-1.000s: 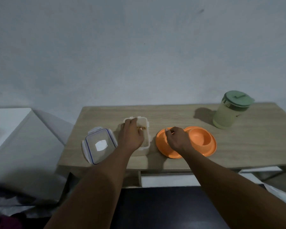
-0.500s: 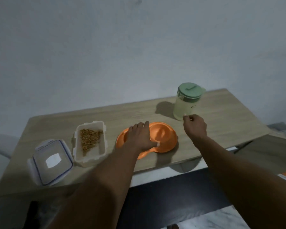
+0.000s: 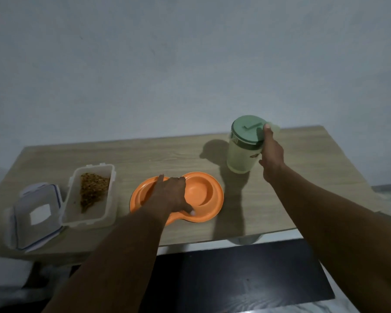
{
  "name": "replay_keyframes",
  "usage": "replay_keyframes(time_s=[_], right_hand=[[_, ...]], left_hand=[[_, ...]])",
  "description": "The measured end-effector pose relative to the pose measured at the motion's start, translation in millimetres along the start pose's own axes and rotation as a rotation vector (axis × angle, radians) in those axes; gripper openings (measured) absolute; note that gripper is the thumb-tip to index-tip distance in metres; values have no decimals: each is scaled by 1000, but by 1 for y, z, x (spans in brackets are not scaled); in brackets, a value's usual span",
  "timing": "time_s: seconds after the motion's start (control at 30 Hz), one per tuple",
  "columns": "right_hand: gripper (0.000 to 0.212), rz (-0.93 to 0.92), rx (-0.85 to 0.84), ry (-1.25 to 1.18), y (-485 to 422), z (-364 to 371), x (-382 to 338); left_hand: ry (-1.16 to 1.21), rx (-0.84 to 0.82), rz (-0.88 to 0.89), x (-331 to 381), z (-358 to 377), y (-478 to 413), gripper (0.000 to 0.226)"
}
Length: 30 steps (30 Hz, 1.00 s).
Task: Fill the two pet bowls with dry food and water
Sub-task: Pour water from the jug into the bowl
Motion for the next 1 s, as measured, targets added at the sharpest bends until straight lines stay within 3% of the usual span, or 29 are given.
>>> replay_keyframes(time_s=[0.17, 0.37, 0.57, 0.73, 0.87, 1.0], right_hand=[[56, 28, -148, -60, -15, 10, -6], [42, 39, -190, -72, -26, 20, -11], [44, 43, -221, -77, -22, 29, -6], [56, 36, -169, -110, -23, 29, -4], [39, 32, -78, -118, -20, 22, -6], [46, -58, -19, -52, -11, 17, -20]], left_hand=[[-2, -52, -29, 5, -5, -2, 99], [85, -79, -46, 6, -8, -1, 97], [170, -68, -85, 4, -6, -2, 103], [250, -56, -187, 4, -8, 4, 79], [173, -57, -77, 8, -8, 6, 104], [144, -62, -60, 9, -8, 7, 105]])
Point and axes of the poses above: each hand's wrist, its own y-axis away from the middle knuckle, its own z-axis out of the palm, x = y × z, the point moved 4 cm from there along -y, towards the middle knuckle, and after that the axes turned 5 degrees about y, right-handed, at the moved point
